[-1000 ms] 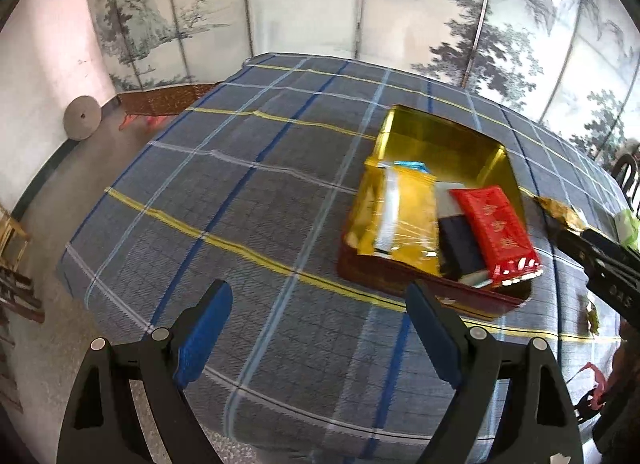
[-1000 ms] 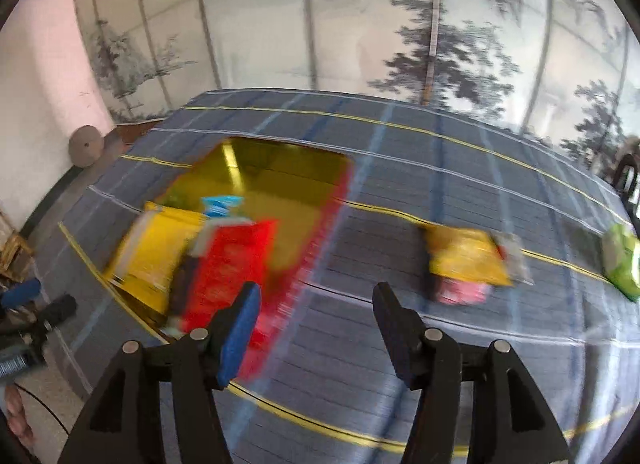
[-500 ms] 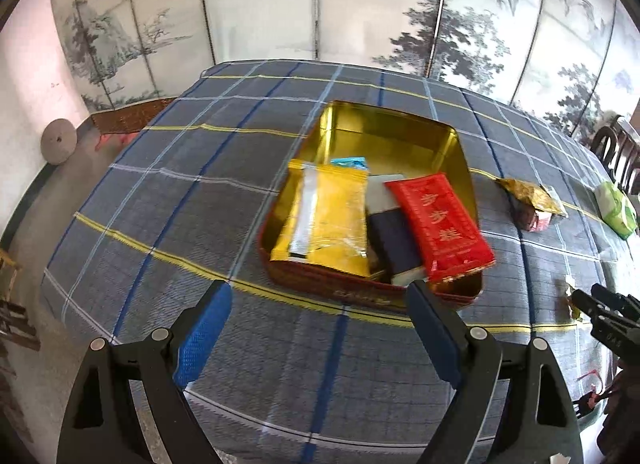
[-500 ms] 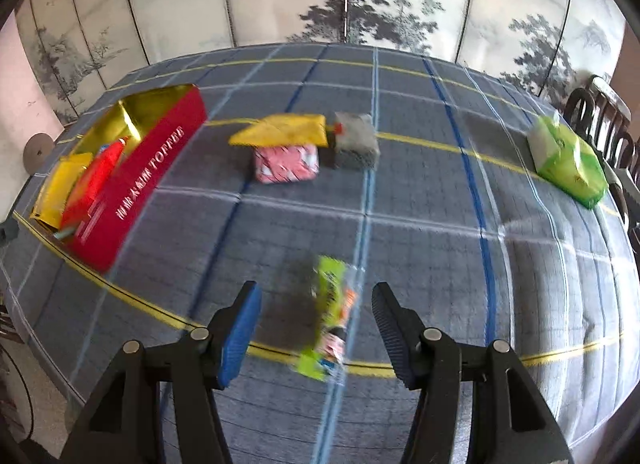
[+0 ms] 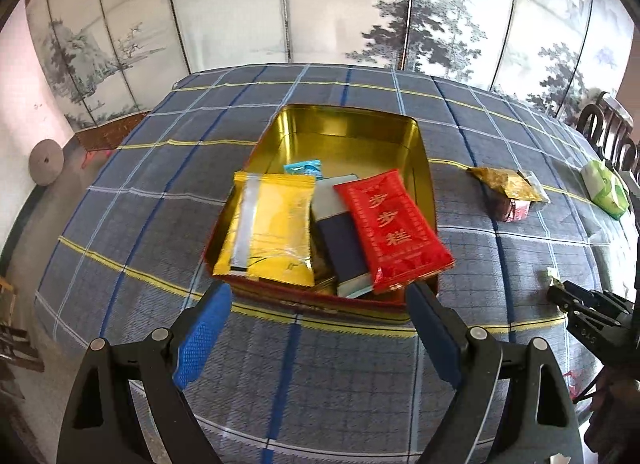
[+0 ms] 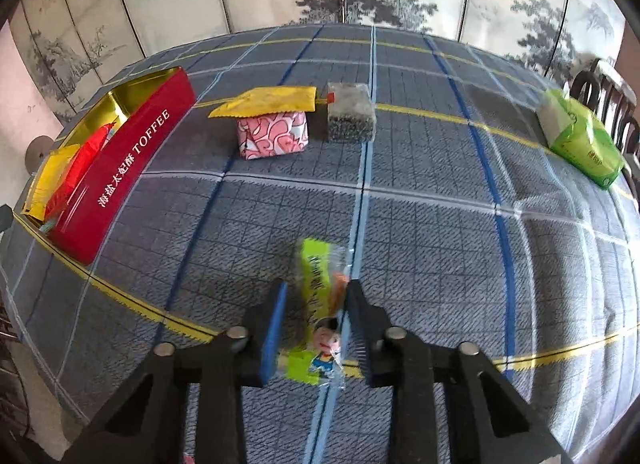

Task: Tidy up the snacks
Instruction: 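Grasp the green-and-white snack packet with the right gripper while the left gripper reaches a yellow bag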

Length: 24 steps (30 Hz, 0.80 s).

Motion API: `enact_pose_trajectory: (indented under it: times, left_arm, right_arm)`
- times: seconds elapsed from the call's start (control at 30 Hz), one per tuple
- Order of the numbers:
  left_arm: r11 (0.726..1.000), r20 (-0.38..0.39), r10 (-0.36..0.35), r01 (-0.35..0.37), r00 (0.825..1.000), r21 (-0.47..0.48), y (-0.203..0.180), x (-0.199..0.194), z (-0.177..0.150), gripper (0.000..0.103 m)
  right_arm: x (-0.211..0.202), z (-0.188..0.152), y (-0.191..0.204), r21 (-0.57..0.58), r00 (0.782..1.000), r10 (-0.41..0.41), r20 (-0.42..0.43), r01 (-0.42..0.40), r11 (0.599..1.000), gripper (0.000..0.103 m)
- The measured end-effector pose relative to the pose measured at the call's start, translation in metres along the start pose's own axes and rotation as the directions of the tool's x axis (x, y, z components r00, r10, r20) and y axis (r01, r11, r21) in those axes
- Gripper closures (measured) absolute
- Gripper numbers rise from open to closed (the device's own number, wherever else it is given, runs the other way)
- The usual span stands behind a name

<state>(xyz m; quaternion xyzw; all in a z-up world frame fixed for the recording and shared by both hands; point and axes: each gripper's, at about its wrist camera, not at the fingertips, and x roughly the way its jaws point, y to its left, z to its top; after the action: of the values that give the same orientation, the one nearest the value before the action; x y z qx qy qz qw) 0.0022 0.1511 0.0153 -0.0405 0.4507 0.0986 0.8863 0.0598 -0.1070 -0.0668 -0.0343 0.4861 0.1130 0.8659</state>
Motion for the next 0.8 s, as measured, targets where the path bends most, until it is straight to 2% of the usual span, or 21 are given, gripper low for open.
enact_pose_trajectory:
  times: [0.3,0.7,0.8]
  left_arm:
    - [0.998,0.001,-0.020,0.020,1.000,0.058,-0.031,0.002,0.011,0.016]
    - [0.991,-0.004,-0.070,0.070,0.998,0.111,-0.079,0.016,0.043,0.016]
    - [0.987,-0.015,-0.100,0.101,0.995,0.122,-0.094,0.021,0.053,0.016]
  right_arm:
    - [0.003,0.004,-0.008,-0.023,0.999,-0.004,0.040,0.005,1.000,0.080]
    - [0.029,0.044,-0.062,-0.007,0.988,-0.098,0.118,0.100,0.995,0.080]
    - [0.034,0.051,-0.075,-0.001,0.985,-0.112,0.131,0.113,0.994,0.080]
